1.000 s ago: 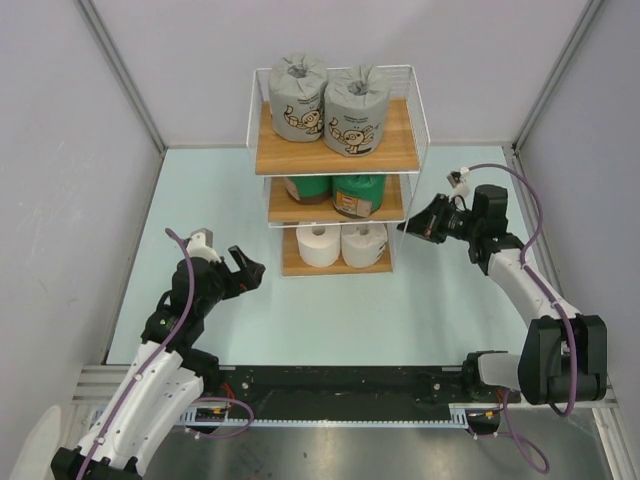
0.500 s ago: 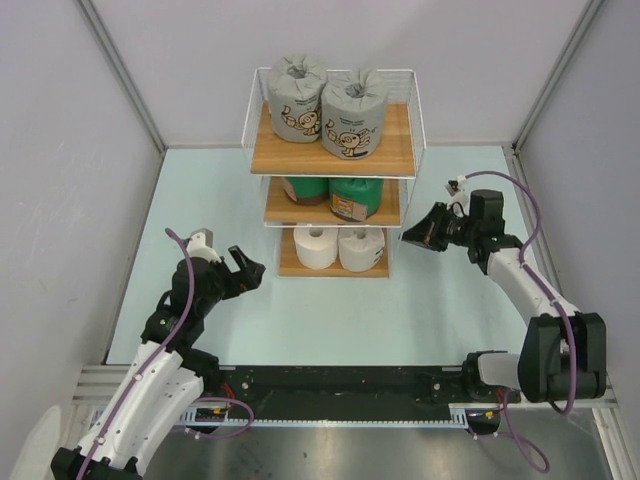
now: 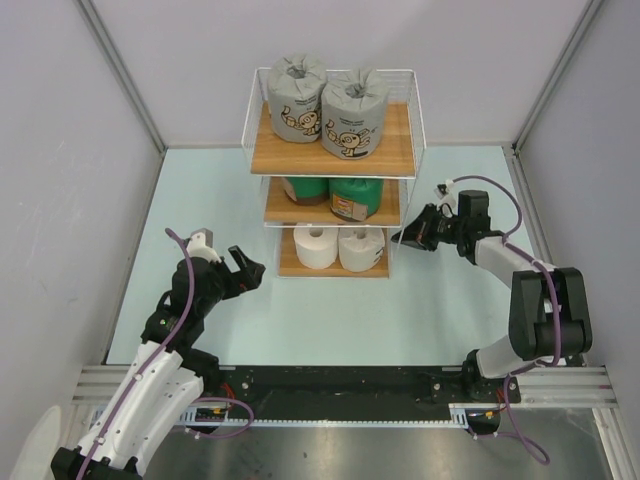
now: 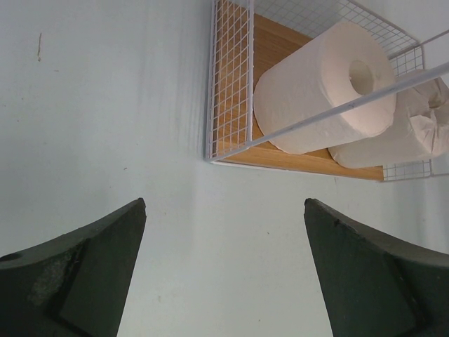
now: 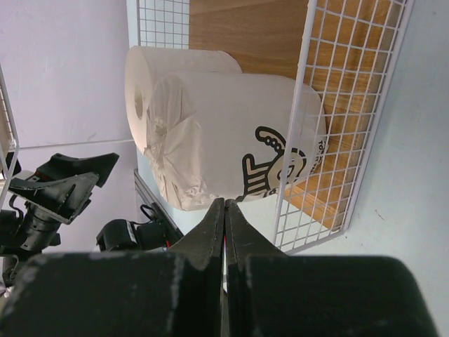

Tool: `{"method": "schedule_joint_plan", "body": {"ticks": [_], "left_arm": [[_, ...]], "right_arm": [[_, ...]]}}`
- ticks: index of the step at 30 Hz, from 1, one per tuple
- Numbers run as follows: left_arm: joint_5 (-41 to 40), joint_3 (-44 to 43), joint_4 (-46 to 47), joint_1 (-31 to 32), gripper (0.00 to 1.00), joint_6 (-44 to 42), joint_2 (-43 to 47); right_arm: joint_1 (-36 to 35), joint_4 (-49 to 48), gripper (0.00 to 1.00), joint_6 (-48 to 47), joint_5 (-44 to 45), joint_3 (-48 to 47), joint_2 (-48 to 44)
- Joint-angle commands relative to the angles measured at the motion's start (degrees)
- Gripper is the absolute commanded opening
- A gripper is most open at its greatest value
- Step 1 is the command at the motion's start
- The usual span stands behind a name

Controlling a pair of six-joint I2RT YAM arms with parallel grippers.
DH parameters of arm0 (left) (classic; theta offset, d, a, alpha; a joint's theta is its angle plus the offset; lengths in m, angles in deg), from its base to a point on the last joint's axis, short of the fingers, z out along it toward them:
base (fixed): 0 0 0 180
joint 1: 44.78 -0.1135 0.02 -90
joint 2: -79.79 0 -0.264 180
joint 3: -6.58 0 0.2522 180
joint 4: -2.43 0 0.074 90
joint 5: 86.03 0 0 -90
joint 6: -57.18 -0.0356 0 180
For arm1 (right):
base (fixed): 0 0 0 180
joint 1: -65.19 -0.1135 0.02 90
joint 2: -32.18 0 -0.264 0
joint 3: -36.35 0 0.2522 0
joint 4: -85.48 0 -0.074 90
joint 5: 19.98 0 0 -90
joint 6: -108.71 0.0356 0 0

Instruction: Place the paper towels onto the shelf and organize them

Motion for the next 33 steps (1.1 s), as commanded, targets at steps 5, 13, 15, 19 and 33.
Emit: {"method": "schedule_joint_plan", "body": {"ticks": [5, 13, 15, 19, 33], "left_arm": [[0.7, -0.3, 1.9, 0.3, 1.00, -0.7, -0.1], [0.7, -0.3, 1.9, 0.3, 1.00, -0.7, -0.1], [0.7, -0.3, 1.9, 0.3, 1.00, -0.7, -0.2], [0.7, -0.4, 1.8, 0.3, 1.00, -0.7, -0.1], [0.7, -0.4, 1.6, 0.3, 1.00, -0.6, 0.1]], "right_arm": [[-1.1, -3.7, 0.00, -0.7, -3.6, -1.8, 2.4], [-3.0, -4.8, 0.00, -0.4, -4.7, -1.8, 4.7], [-3.5, -5.1, 0.00, -0.4, -4.8, -1.9, 5.0], [-4.2, -5.5, 0.00, -0.2, -4.9, -2.0, 6.0], [-4.8, -11.0, 0.00, 3.8, -3.9, -2.0, 7.7]]}}
